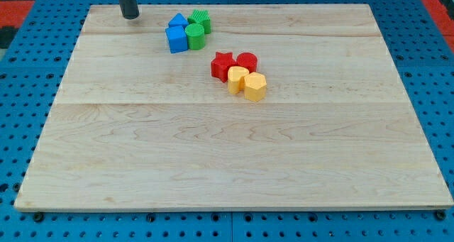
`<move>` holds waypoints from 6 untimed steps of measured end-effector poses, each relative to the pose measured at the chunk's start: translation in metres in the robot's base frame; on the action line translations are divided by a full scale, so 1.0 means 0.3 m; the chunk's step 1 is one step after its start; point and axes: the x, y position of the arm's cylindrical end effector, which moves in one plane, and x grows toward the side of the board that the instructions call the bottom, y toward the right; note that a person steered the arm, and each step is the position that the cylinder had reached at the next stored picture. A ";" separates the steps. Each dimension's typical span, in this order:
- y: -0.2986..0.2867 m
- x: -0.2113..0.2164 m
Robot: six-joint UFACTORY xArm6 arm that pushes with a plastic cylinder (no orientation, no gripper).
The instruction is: Move your arm vertically down to the heart
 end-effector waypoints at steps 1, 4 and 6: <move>0.000 0.000; 0.165 0.170; 0.445 0.847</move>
